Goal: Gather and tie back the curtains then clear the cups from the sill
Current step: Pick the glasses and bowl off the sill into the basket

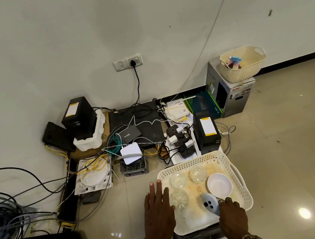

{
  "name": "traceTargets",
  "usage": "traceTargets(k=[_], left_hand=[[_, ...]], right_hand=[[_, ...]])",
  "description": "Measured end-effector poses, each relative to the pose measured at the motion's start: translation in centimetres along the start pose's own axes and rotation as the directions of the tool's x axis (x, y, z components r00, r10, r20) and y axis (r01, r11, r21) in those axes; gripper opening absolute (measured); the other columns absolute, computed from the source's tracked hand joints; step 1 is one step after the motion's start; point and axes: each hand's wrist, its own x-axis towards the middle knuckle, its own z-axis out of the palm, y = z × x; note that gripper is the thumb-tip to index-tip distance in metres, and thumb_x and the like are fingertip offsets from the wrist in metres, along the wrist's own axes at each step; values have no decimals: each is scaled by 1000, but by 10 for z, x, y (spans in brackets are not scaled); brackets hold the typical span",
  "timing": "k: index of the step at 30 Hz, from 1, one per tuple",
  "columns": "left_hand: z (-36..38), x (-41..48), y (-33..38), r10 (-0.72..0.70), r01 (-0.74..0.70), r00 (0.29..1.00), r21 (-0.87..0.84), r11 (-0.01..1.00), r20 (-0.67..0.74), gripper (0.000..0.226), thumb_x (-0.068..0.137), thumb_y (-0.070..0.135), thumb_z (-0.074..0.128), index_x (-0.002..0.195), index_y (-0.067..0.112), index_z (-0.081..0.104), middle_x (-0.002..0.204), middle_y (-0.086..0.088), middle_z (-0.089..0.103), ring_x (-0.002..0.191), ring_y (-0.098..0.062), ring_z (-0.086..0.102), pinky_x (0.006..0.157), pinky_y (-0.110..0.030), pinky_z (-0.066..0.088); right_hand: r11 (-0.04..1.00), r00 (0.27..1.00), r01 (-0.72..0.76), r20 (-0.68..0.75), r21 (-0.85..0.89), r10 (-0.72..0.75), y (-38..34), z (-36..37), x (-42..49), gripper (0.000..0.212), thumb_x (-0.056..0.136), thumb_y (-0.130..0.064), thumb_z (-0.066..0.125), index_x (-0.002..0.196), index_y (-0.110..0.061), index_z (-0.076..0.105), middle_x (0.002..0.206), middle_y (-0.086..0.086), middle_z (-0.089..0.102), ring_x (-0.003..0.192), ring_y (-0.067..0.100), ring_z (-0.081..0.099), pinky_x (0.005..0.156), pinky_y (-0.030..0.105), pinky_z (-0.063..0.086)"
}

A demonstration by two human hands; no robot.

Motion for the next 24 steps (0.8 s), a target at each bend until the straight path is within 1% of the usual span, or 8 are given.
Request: traceTargets(k=[3,6,10,13,17,19,21,24], left_hand=[[-1,0,1,-3,3,1000,-2,1000,12,73,64,38,87,127,14,61,151,-16,43,142,-34,27,104,-46,37],[0,-1,1,-12,12,999,-8,1000,38,73,63,39,88,126,13,62,149,-16,45,140,-36,34,103,-47,39],[4,-7,-3,-22,23,999,-5,1000,46,74,62,38,89,126,14,61,150,-16,44,141,-37,35,104,-47,38],[7,-11,-4,-29,30,999,-12,999,43,75,63,37,89,128,14,60,151,-15,42,142,-35,30,104,-47,38],[8,-14,1,-37,38,996,-12,999,78,75,60,39,90,125,14,64,147,-16,48,136,-37,44,102,-46,40],[9,-14,3,-32,33,996,-15,999,78,75,60,39,90,125,13,64,147,-15,48,135,-37,45,102,-46,39],[11,-15,2,-29,30,997,-18,999,78,74,61,38,90,126,14,64,148,-15,47,135,-37,45,102,-46,41],[12,-16,-3,-32,34,996,-26,999,81,75,62,38,90,128,13,62,148,-16,47,136,-37,44,101,-47,43]], right_hand=[[1000,1000,3,12,-8,-3,-1,-3,-1,31,88,-26,57,119,-25,57,119,-3,58,109,22,57,90,42,52],[999,1000,1,-6,-39,-2,1,-5,1,32,86,-25,58,118,-24,58,119,-1,59,106,23,58,84,39,52],[999,1000,9,-3,-46,-9,12,1,2,35,53,-13,86,84,-12,70,82,8,63,69,31,63,54,40,51],[998,1000,-13,-2,-57,12,20,5,-4,30,68,-19,81,96,-14,70,95,7,66,83,31,65,65,41,53],[999,999,-14,-31,-48,12,20,5,-9,31,78,-26,76,106,-18,69,107,5,67,96,28,65,78,42,54],[998,1000,13,-9,-57,-14,18,-1,-8,38,58,-20,89,91,-14,73,91,8,68,80,31,66,66,43,55],[996,992,85,-86,-32,-87,18,1,-4,47,31,-8,96,71,-9,70,70,10,64,60,33,62,49,42,53],[987,973,151,-169,-60,-159,16,-3,2,49,23,2,92,65,-8,67,66,13,61,55,35,59,46,43,51]])
